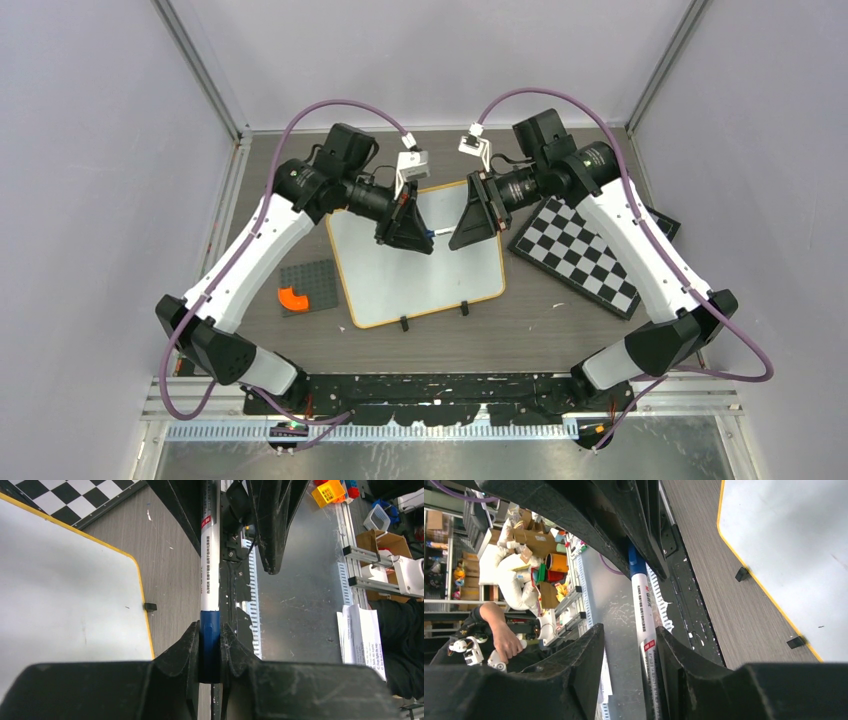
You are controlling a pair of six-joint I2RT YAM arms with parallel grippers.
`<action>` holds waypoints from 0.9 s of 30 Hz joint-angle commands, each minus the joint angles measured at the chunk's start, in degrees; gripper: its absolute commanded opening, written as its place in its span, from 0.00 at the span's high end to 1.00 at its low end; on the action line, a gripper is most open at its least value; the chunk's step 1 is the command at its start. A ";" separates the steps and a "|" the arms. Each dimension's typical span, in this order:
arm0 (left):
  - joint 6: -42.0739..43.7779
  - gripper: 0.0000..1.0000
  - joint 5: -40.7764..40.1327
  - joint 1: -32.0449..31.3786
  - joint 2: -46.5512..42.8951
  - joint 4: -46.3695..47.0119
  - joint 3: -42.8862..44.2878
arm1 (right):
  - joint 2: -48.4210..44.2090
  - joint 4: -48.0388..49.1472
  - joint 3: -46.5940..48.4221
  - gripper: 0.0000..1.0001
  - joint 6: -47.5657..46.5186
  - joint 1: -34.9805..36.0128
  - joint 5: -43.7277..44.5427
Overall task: Write a sentence on the whiteboard
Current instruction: Pass from the left arm to the right
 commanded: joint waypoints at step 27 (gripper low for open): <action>1.70 0.58 -5.86 -0.55 -2.88 -1.02 -0.08 | 0.72 -4.72 3.44 1.00 -4.18 1.26 3.36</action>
